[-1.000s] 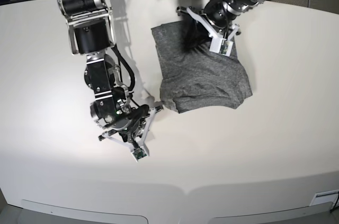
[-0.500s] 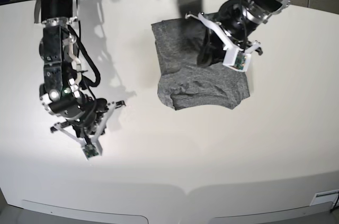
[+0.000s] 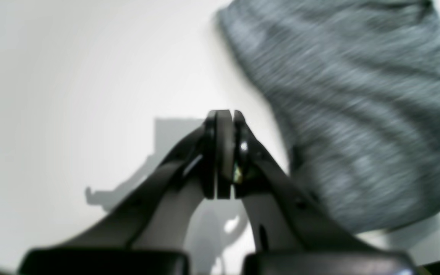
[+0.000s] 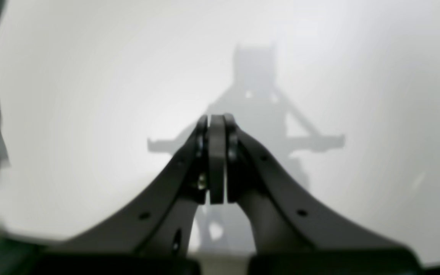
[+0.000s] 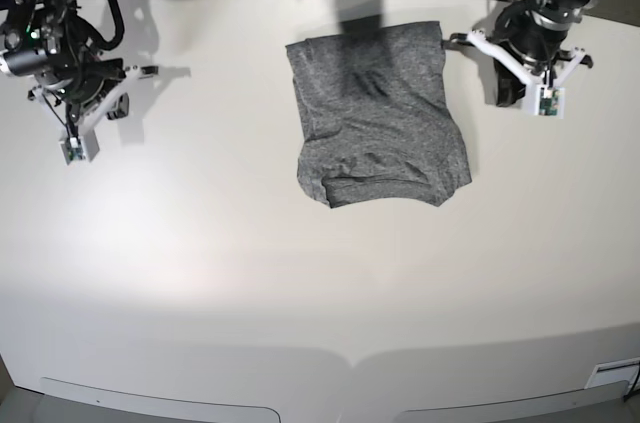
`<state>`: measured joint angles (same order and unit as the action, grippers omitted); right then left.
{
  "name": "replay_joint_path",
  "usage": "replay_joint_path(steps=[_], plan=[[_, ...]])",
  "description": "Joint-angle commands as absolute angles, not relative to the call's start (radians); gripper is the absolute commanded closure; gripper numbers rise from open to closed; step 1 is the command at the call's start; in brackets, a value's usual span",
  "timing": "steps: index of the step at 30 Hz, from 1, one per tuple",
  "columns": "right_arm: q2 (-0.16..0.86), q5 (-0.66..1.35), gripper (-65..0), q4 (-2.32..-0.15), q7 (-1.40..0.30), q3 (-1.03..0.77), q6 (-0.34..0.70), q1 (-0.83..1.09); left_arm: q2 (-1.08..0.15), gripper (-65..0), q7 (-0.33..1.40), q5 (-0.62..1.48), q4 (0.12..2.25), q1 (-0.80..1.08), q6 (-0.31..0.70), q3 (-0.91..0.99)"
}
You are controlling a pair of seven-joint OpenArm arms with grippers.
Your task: Fold the T-shirt properly
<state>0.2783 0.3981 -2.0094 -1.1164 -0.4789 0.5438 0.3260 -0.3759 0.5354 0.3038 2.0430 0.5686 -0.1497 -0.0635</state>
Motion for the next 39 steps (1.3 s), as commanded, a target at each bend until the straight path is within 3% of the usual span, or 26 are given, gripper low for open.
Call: replay_joint_path(steps=[1, 11, 20, 24, 31, 39], plan=[[0.291, 0.429, 0.0, -2.028, -1.108, -0.508, 0.56, 0.346, -0.383, 0.0, 0.514, 0.316, 2.063, 0.594, -0.15, -0.028], [0.29, 0.674, 0.0, -2.028, -1.172, -0.67, 0.629, 0.599, -0.382, 0.0, 0.499, 0.326, 2.062, 0.869, -0.12, 0.221], [0.203, 0.683, 0.0, -2.017, -1.15, -0.67, 0.68, 0.776, -0.373, 0.0, 0.431, 0.323, 1.968, 1.042, -0.12, 0.271], [0.154, 0.684, 0.0, -1.958, -1.15, -0.669, 0.698, 0.801, -0.331, 0.0, 0.359, 0.323, 1.804, 1.044, -0.113, 0.271], [0.138, 0.675, 0.0, -1.72, -1.12, -0.66, 0.698, 0.801, -0.272, 0.0, 0.204, 0.322, 1.444, 0.992, 0.072, 0.271], [0.139, 0.419, 0.0, -1.377, -0.796, -0.66, 0.698, 0.774, -0.273, 0.0, 0.043, 0.287, 0.955, 0.739, 0.186, 0.271]])
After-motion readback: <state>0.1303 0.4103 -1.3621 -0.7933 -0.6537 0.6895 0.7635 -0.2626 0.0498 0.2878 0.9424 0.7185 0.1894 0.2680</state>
